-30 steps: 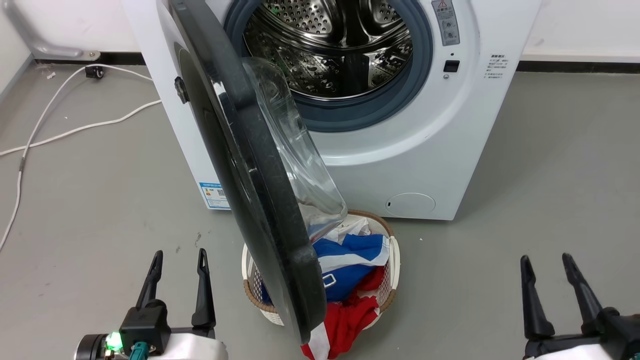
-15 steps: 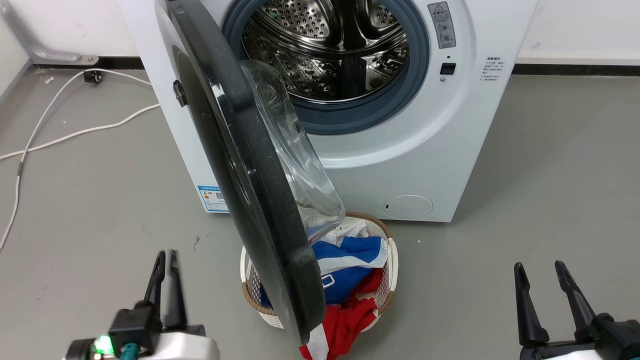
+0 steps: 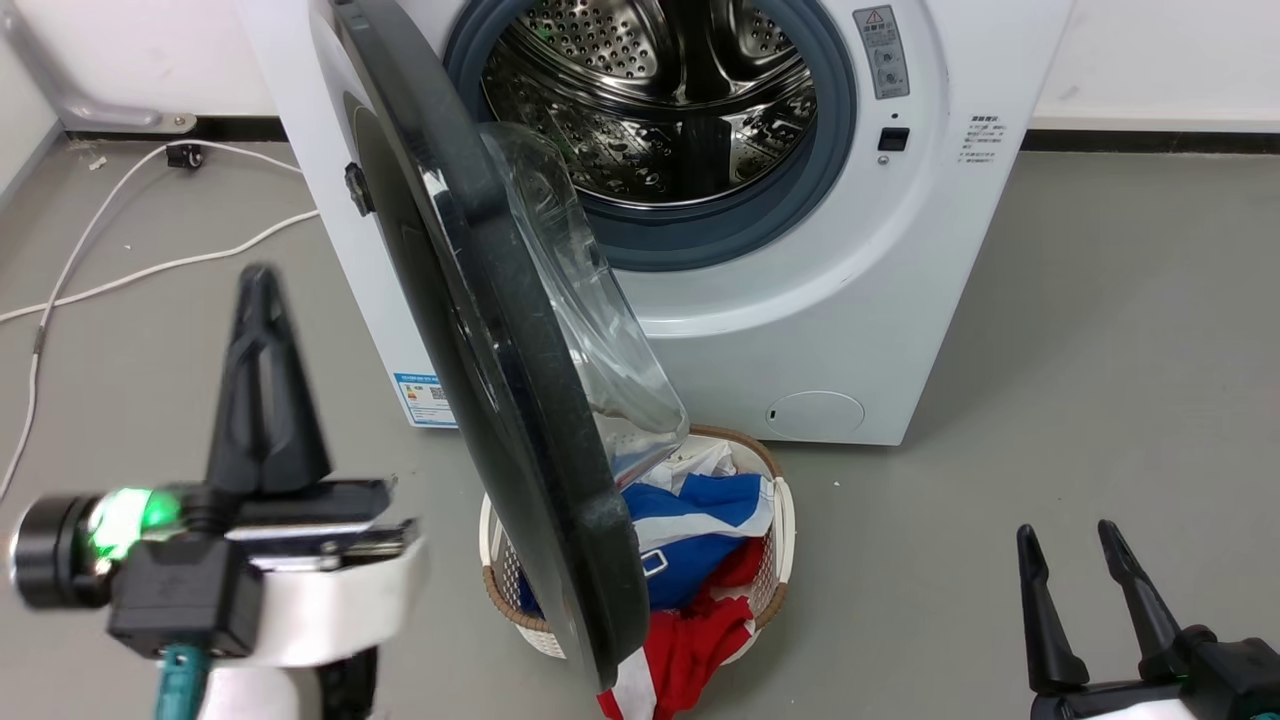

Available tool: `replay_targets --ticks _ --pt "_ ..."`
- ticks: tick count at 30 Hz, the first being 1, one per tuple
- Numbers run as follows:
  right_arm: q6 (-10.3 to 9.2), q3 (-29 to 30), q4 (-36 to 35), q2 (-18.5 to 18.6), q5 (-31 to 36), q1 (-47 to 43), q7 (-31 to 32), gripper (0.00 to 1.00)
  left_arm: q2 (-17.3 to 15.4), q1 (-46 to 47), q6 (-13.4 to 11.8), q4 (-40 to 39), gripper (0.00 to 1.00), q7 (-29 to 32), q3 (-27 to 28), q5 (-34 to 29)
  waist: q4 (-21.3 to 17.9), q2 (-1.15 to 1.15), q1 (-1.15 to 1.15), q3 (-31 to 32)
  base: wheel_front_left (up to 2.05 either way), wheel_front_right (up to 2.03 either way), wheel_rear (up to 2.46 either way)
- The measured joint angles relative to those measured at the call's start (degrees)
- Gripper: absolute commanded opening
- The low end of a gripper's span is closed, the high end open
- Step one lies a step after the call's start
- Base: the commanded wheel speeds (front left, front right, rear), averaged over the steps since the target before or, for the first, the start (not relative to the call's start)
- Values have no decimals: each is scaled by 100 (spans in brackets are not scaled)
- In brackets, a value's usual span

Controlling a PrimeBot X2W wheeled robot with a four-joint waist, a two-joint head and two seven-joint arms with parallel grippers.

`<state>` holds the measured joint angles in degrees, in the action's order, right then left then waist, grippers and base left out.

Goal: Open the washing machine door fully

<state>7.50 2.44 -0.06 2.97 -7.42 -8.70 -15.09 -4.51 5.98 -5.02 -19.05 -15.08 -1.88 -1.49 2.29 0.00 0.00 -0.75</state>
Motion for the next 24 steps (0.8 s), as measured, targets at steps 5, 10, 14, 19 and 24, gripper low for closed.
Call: replay_targets --ticks 5,10,14,19,24 --pt "0 -40 10 0 1 2 0 100 -57 350 213 -441 0 -4 -632 -179 -25 0 0 8 0 0 0" --pt "0 -58 18 0 1 2 1 100 -77 554 460 -662 0 -5 -1349 -314 -36 0 0 21 0 0 0" --pt "0 -51 23 0 1 2 1 100 -43 603 627 -712 0 -5 -2003 -367 -28 0 0 28 0 0 0" --pt "0 -59 37 0 1 1 0 100 15 631 767 -549 0 -5 -2736 -342 -15 0 0 39 0 0 0" --pt "0 -89 56 -1 1 2 1 100 57 599 862 -186 0 -5 -3373 -276 -28 0 0 52 0 0 0"
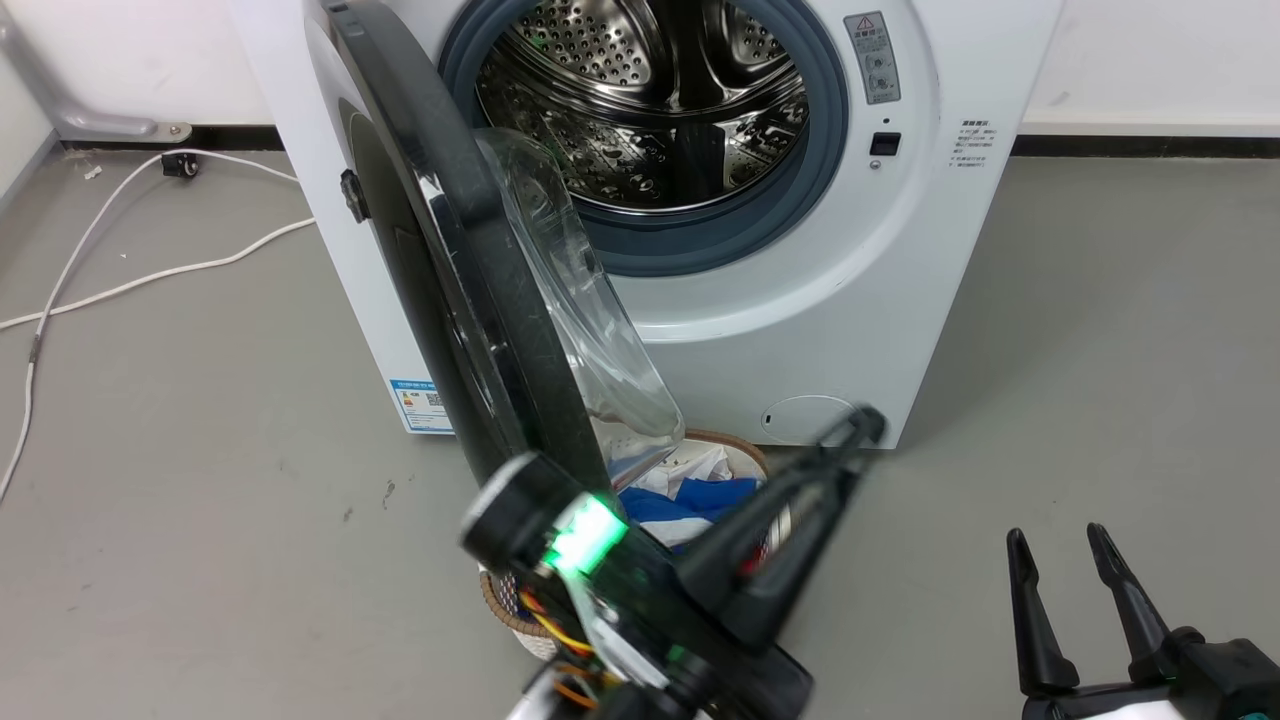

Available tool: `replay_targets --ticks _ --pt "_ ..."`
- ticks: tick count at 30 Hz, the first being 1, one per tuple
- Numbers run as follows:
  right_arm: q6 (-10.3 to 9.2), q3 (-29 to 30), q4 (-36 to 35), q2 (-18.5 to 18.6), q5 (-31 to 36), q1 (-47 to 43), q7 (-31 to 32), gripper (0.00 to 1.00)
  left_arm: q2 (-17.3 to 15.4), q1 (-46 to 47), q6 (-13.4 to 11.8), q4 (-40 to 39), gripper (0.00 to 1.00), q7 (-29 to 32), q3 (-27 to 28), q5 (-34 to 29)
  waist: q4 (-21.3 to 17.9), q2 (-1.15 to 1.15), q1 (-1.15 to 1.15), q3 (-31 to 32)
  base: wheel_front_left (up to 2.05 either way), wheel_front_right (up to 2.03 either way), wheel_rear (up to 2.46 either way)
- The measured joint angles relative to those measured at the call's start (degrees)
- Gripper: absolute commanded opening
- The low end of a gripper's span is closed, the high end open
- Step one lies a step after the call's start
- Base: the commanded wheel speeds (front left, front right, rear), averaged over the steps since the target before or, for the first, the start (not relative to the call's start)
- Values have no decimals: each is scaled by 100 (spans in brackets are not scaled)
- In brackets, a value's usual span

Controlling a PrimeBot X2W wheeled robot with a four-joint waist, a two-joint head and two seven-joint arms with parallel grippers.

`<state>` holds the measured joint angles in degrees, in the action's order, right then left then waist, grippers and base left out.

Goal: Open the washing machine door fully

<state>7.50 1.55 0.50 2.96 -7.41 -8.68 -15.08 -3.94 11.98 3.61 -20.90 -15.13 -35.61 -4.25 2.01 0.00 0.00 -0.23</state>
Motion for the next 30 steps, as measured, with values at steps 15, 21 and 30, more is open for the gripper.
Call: replay_targets --ticks 15,21,30 --pt "0 2 34 0 19 31 -1 100 -156 -411 -91 1127 0 1 -360 230 66 0 0 -92 0 0 0" --pt "0 2 55 0 33 55 0 100 -274 -592 -321 1583 0 1 -98 380 102 0 0 -160 0 0 0" --pt "0 -57 78 0 -19 117 0 100 -403 -670 -589 2017 0 -1 319 563 236 0 0 -227 0 0 0"
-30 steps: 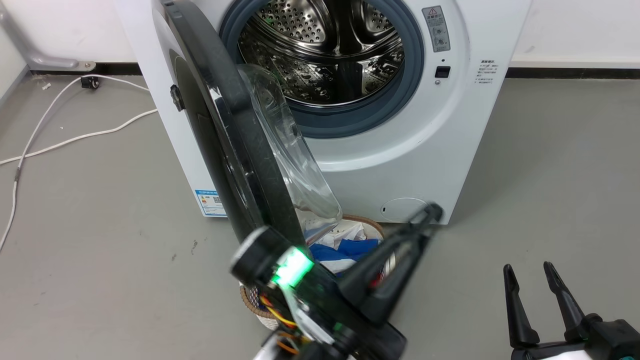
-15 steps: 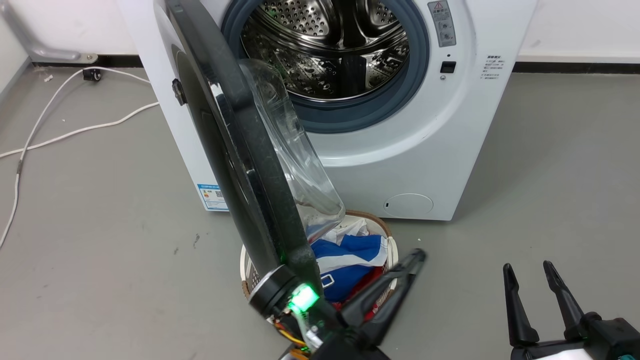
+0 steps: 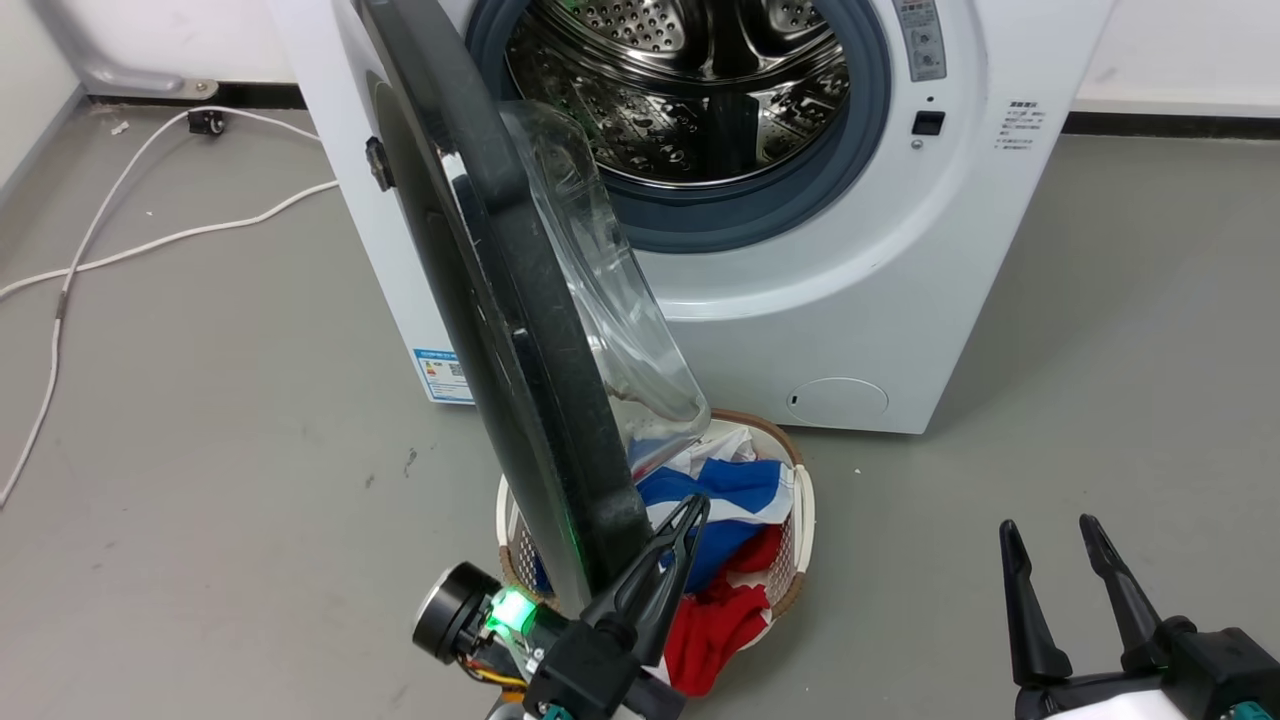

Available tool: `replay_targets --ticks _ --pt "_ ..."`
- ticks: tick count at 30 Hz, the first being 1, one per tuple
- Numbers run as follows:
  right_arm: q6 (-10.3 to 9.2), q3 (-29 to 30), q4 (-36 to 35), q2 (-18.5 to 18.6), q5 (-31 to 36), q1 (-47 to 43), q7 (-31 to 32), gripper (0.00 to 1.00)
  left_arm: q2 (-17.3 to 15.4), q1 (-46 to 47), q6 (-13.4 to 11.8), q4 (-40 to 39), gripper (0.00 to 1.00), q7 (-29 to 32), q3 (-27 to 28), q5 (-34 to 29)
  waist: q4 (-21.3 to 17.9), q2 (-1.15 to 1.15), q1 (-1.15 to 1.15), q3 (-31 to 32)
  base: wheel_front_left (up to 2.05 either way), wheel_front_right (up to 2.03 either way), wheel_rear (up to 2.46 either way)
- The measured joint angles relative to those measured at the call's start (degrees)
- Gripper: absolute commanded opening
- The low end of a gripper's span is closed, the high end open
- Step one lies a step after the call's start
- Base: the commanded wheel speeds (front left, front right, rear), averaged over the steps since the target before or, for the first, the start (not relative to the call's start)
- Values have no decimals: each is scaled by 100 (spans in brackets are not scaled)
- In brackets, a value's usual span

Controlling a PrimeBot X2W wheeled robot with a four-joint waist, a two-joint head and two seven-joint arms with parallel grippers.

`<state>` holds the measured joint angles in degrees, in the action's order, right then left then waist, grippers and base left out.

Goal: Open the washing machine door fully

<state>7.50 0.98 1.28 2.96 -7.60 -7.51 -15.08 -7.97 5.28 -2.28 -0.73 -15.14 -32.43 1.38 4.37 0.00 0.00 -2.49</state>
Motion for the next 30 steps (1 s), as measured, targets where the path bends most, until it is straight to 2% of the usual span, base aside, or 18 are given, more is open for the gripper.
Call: replay_targets --ticks 8,17,24,30 --pt "0 -88 37 -1 -83 20 -1 100 -8 -253 -136 188 0 -15 163 141 129 0 0 -10 0 0 0" --pt "0 -99 44 -1 -103 -6 -1 100 -209 -680 -349 63 0 -38 522 241 357 0 -1 -25 0 0 0" --pt "0 -81 47 -2 -108 -8 -1 100 -428 -977 -656 68 0 -13 1123 420 505 0 0 -36 0 0 0" --pt "0 -69 47 -2 -103 -17 -1 100 -616 -1065 -795 15 0 -9 1733 605 588 0 0 -55 0 0 0"
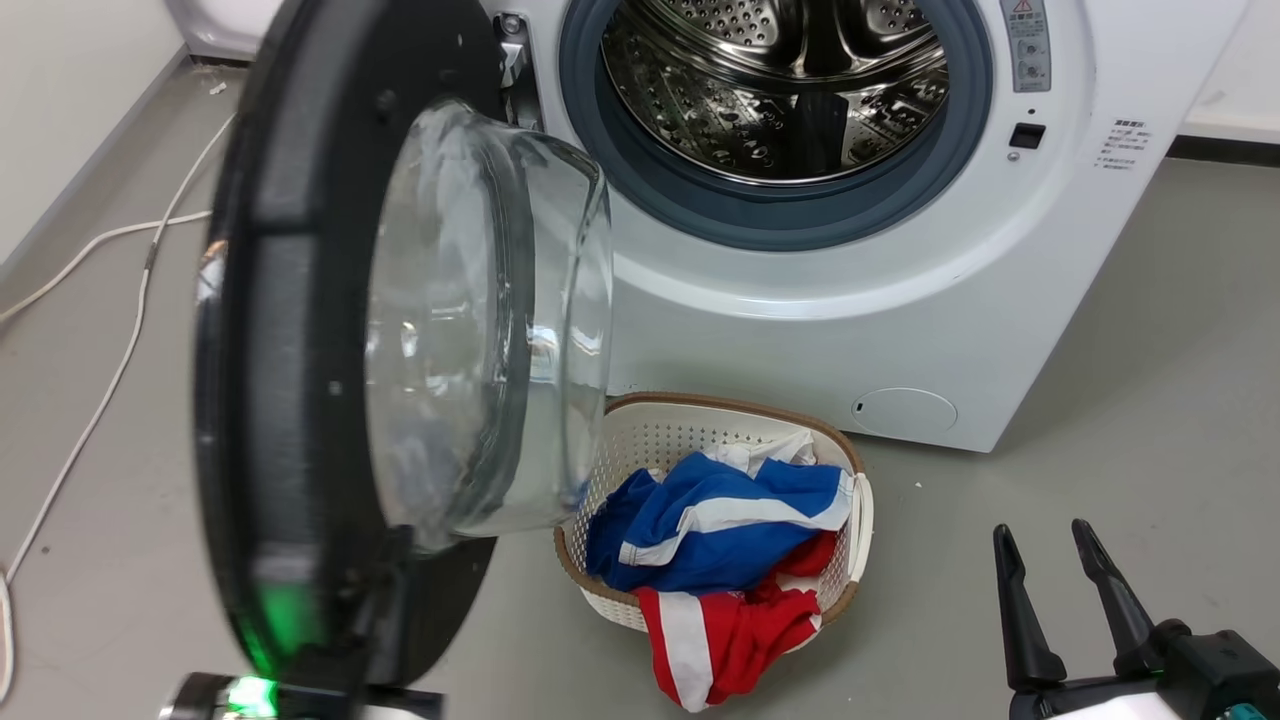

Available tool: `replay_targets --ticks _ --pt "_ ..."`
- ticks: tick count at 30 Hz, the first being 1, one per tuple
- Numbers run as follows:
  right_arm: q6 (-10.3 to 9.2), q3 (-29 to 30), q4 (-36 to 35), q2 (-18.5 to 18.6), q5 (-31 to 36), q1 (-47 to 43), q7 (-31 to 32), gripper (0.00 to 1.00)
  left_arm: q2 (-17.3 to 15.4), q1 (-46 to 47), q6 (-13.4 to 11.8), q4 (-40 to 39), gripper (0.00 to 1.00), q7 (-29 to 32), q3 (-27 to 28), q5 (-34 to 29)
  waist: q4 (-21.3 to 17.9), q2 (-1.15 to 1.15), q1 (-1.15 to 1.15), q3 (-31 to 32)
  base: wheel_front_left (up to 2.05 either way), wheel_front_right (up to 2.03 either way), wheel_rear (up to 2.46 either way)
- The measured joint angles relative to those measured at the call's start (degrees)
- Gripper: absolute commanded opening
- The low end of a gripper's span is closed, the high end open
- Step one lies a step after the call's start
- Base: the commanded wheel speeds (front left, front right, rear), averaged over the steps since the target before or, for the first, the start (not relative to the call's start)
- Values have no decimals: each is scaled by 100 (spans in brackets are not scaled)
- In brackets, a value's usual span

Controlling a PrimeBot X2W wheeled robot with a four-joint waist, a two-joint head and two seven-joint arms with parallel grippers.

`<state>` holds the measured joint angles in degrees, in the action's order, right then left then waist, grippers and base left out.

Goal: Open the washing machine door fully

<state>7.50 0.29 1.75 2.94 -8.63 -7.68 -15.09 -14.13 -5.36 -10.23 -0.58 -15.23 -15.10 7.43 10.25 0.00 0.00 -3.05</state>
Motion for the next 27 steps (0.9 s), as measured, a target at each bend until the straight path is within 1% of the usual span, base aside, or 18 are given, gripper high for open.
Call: replay_targets --ticks 3,7,18,20,23,27 --pt "0 -3 -2 0 4 2 1 100 -120 -36 -8 2 0 1 322 123 15 0 0 -31 0 0 0" --pt "0 13 -13 0 21 10 0 100 -218 -35 -79 -4 0 1 725 196 13 0 0 -79 0 0 0" --pt "0 48 -32 0 90 71 1 100 -461 73 -159 322 0 0 1869 509 -29 0 0 -269 0 0 0" --pt "0 60 -38 0 109 115 1 100 -509 146 -153 409 0 0 2045 547 -36 0 0 -319 0 0 0" --pt "0 76 -53 0 160 198 1 100 -613 361 -78 584 0 0 2398 635 -47 0 0 -428 0 0 0" --pt "0 86 -60 0 186 276 0 100 -726 581 25 840 0 0 2689 722 -79 0 0 -528 0 0 0"
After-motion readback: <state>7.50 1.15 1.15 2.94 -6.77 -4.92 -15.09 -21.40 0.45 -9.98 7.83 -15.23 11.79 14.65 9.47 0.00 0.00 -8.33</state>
